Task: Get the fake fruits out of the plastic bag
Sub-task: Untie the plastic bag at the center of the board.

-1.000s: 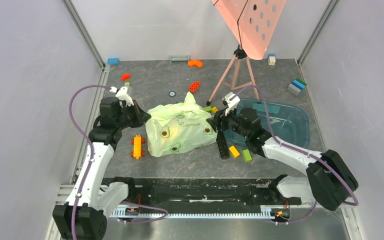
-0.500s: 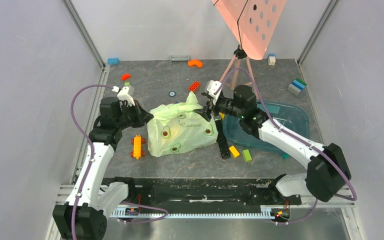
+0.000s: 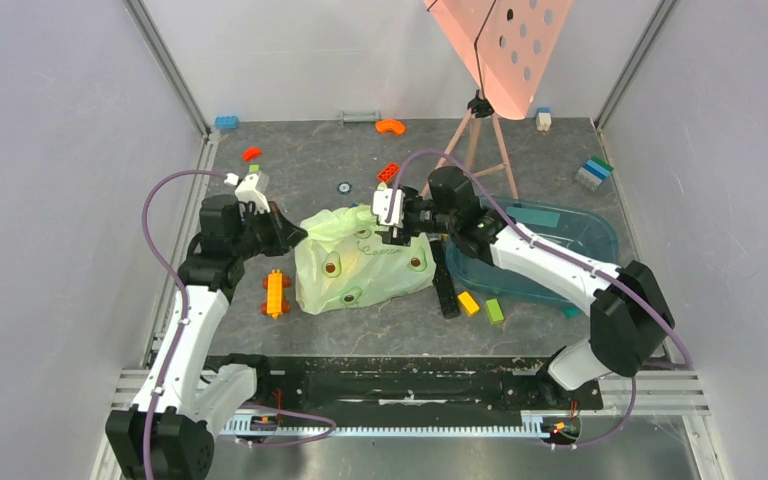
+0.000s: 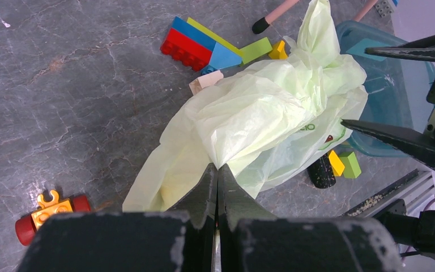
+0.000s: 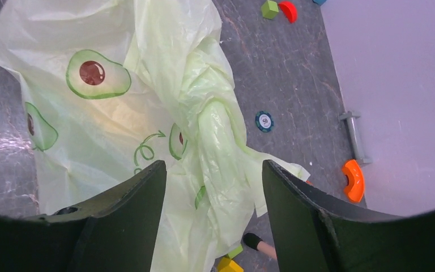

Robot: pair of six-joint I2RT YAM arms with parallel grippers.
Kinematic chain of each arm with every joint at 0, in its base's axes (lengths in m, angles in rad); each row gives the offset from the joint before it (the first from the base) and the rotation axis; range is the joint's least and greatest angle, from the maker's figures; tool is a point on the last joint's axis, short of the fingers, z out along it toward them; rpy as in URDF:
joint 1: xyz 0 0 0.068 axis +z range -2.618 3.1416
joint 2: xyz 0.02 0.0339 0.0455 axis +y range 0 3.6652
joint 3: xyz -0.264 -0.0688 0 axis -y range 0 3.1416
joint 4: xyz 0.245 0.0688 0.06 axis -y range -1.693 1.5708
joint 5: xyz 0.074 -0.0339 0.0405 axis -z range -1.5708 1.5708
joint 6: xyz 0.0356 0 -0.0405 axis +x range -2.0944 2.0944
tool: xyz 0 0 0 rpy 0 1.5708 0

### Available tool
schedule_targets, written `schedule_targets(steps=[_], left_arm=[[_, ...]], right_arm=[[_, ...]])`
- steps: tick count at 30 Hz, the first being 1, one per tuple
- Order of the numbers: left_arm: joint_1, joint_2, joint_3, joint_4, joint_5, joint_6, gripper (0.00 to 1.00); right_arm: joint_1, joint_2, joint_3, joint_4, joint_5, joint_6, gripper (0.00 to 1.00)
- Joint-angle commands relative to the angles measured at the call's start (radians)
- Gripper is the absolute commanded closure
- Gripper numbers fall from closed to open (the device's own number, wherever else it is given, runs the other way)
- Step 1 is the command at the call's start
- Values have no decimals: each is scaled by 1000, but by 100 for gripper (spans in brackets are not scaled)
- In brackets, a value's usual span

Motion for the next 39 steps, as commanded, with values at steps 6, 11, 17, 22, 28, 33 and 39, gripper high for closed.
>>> schedule_targets(steps=[6, 11, 17, 22, 28, 33, 39], left_arm=[[13, -12, -1, 38, 17, 24, 98], [14, -12, -3, 42, 20, 22, 98], [20, -7, -3, 45, 20, 18, 98], [24, -6, -6, 46, 20, 13, 98], [28, -7, -9, 47, 11, 9, 98], [34, -8, -10, 43, -19, 0, 98], [47, -10, -7, 28, -69, -9, 98]], right_arm=[[39, 119, 168, -107, 91, -153, 38], [56, 172, 219, -156, 141, -179, 44], [62, 168, 219, -172, 203, -183, 54], [61, 135, 187, -166, 277, -164, 73], [62, 83, 137, -102, 336, -35, 97], [60, -2, 15, 23, 335, 86, 100], [41, -108, -130, 142, 405, 247, 100]])
